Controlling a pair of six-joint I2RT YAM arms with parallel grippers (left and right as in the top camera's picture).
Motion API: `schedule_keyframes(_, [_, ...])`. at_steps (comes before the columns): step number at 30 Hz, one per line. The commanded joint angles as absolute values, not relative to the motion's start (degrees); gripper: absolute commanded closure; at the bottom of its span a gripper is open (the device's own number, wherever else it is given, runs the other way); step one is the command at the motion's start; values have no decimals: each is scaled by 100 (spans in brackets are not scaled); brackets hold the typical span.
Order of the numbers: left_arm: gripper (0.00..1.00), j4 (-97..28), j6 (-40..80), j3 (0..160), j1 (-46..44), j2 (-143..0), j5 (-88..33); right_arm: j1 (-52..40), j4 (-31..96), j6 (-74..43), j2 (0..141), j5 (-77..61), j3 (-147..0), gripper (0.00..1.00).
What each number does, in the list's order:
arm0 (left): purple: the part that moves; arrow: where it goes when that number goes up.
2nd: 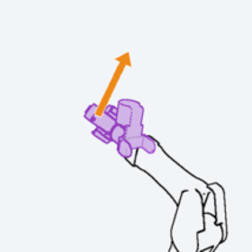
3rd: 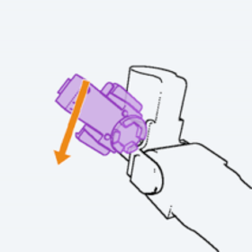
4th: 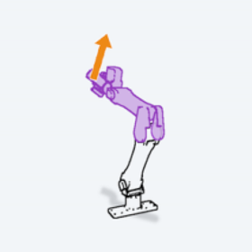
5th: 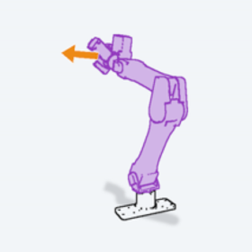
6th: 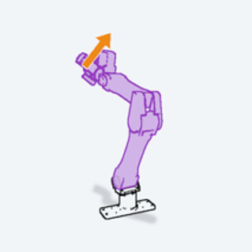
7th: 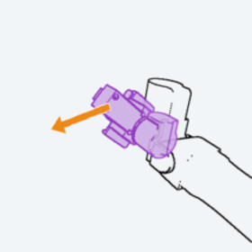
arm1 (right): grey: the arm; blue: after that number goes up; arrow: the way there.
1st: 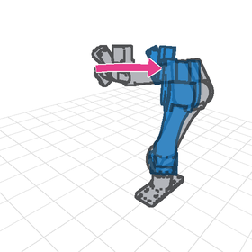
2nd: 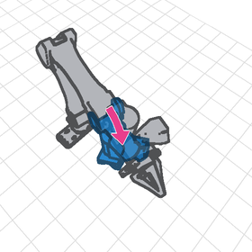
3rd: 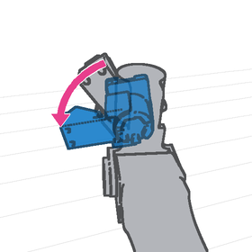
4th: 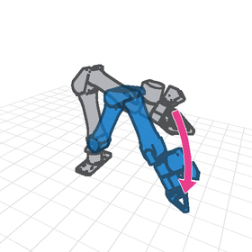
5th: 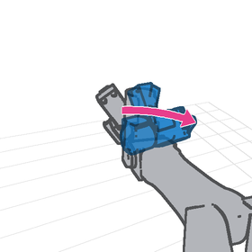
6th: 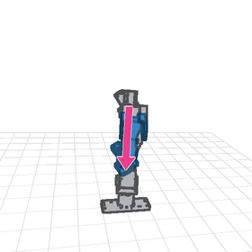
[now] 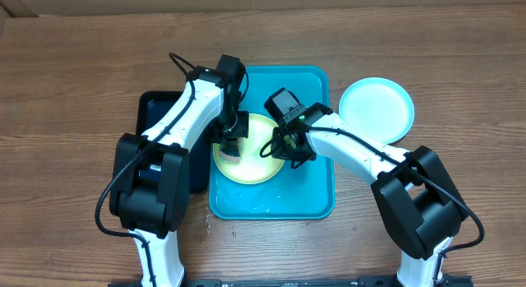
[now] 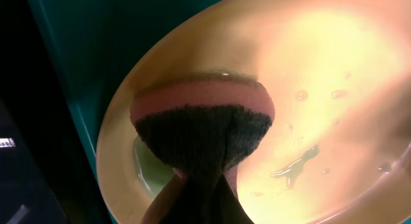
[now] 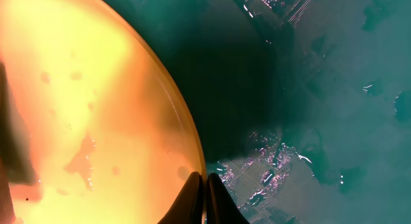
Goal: Clean dirty plates on tray and stack at the side
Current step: 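Keep scrubbing the yellow plate in circles while the right gripper holds its rim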
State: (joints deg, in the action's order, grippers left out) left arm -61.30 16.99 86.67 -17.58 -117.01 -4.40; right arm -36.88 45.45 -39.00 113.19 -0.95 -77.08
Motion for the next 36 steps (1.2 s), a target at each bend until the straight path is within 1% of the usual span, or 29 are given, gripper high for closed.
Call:
schedule_keyframes(1, [96,-6080,1697,8370,-1776,-11653,-386,-3728,4556,-3924,11242,78,-7721,96])
schedule_keyframes(7, [96,-5527,2032,7546,-1776,-11660,-565,-3728,4552,-3924,11242,78,-7721,96])
schedule_keyframes(10, [96,-5146,2084,7299,-1776,-11662,-1232,-3728,4554,-3924,11242,75,-7721,96])
schedule_keyframes(14, [96,-4670,2150,7349,-1754,-11660,-1962,-3728,4556,-3924,11242,75,-7721,96])
schedule_keyframes(17, [96,-4797,2147,7686,-1649,-11655,-2132,-3728,4578,-3924,11242,78,-7721,96])
schedule_keyframes(20, [96,-5448,2053,8670,-1535,-11651,-2097,-3728,4578,-3924,11242,78,-7721,96])
schedule_keyframes(24, [96,-5964,1966,9494,-1553,-11651,-2064,-3728,4569,-3927,11242,78,-7721,96])
schedule_keyframes(27, [96,-6090,1949,9590,-1612,-11651,-1916,-3728,4567,-3924,11242,78,-7721,96])
schedule_keyframes(32, [96,-6434,1949,9391,-1813,-11657,-856,-3728,4571,-3924,11242,78,-7721,95])
schedule_keyframes(36, [96,-6357,1949,8976,-1935,-11657,-443,-3728,4569,-3924,11242,78,-7721,95])
